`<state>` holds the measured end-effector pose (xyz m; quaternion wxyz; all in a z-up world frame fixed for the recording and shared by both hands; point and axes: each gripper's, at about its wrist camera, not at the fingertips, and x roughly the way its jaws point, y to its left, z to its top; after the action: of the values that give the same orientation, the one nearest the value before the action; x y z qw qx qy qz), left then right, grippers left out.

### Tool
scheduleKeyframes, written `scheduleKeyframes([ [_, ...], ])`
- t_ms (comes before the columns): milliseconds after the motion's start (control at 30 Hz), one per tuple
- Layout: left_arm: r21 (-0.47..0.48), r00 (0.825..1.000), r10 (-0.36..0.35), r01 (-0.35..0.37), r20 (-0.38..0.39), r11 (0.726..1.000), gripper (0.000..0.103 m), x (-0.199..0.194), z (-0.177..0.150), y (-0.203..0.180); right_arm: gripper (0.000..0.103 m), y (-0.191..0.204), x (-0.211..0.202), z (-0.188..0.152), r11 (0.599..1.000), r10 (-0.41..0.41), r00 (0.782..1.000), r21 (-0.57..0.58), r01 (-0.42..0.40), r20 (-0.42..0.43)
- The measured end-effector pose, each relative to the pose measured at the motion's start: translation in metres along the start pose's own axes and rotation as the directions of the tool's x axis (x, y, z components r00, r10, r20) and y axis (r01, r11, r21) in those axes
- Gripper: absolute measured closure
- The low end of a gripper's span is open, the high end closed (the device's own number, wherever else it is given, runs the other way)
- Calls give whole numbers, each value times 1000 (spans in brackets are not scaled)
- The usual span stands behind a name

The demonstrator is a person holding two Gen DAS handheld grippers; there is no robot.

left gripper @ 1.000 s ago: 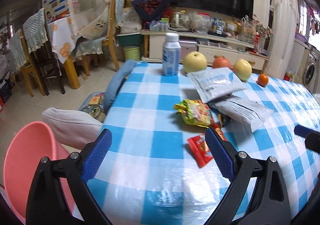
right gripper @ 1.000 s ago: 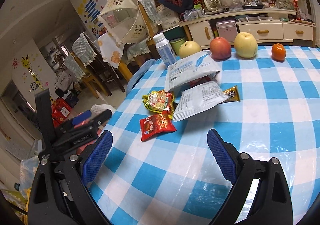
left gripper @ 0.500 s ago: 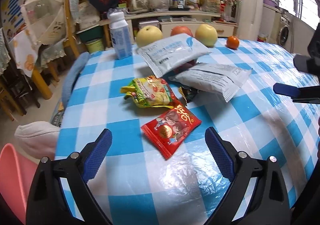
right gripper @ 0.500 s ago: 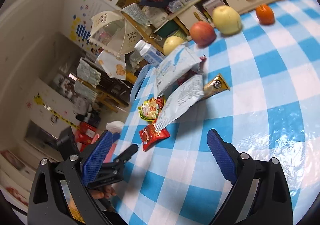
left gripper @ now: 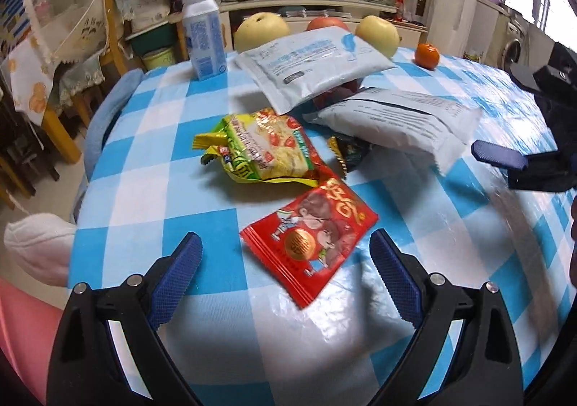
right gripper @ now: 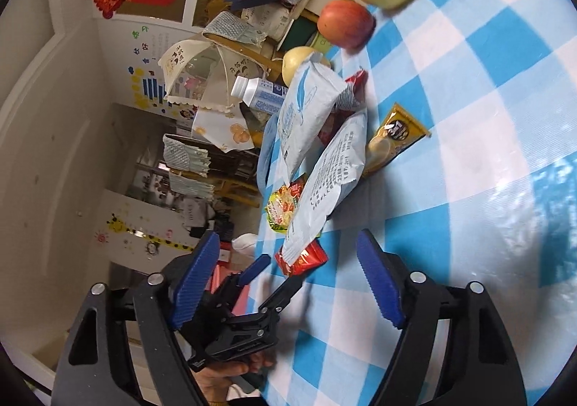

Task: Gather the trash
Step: 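Grip the red snack wrapper with the left tool while the right tool grips the white bag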

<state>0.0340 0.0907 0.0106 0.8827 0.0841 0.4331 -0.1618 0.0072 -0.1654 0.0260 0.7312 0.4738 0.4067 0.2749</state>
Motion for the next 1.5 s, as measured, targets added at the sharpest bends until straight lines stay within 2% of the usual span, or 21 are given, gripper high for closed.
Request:
scheduleKeyframes([
  [133, -44, 999, -42, 41, -20, 998, 8, 8, 3, 5, 30, -5, 7, 0, 1000, 13, 1000, 25, -13, -6],
  [267, -45, 998, -52, 51, -26, 998, 8, 14, 6, 3, 34, -12, 16, 3, 999, 2, 1000, 43, -2, -8],
  [367, -58, 996, -81, 80, -23, 995, 9, 14, 7, -2, 40, -15, 20, 5, 998, 8, 1000, 56, -9, 6],
  [500, -31, 992, -126, 125, -27, 992, 9, 15, 8, -18, 41, -11, 20, 11, 1000, -1, 1000, 23, 0, 30],
  [633, 19, 985, -169, 169, -43, 985, 9, 12, 6, -34, 46, -13, 19, 15, 1000, -4, 999, 12, 3, 35],
  [767, 50, 986, -161, 163, -46, 985, 9, 12, 4, -41, 46, -12, 22, 19, 1000, -18, 999, 4, 18, 26],
  [867, 79, 993, -106, 109, -45, 991, 9, 15, 4, -44, 45, -9, 28, 18, 1000, -22, 1000, -13, 23, 8],
  [967, 78, 996, -86, 88, -34, 993, 21, 16, 6, -42, 45, -6, 33, 21, 999, -27, 1000, -23, 27, 6],
  [1000, 61, 996, -83, 84, -24, 995, 28, 15, 7, -37, 45, -7, 33, 21, 1000, -23, 1000, -17, 23, 5],
  [1100, -6, 995, -103, 102, -6, 995, 33, 15, 11, -26, 46, -8, 36, 19, 1000, -23, 1000, -2, 23, 5],
  [1267, 2, 995, -99, 99, 6, 995, 33, 18, 13, -32, 51, -11, 39, 18, 999, -45, 999, 5, 45, 2],
  [1333, -4, 992, -126, 126, 12, 992, 38, 18, 14, -34, 53, -11, 39, 19, 999, -46, 999, 4, 46, 2],
  [1500, 42, 990, -142, 142, 7, 989, 41, 20, 15, -44, 53, -12, 39, 20, 999, -43, 999, 13, 43, 8],
])
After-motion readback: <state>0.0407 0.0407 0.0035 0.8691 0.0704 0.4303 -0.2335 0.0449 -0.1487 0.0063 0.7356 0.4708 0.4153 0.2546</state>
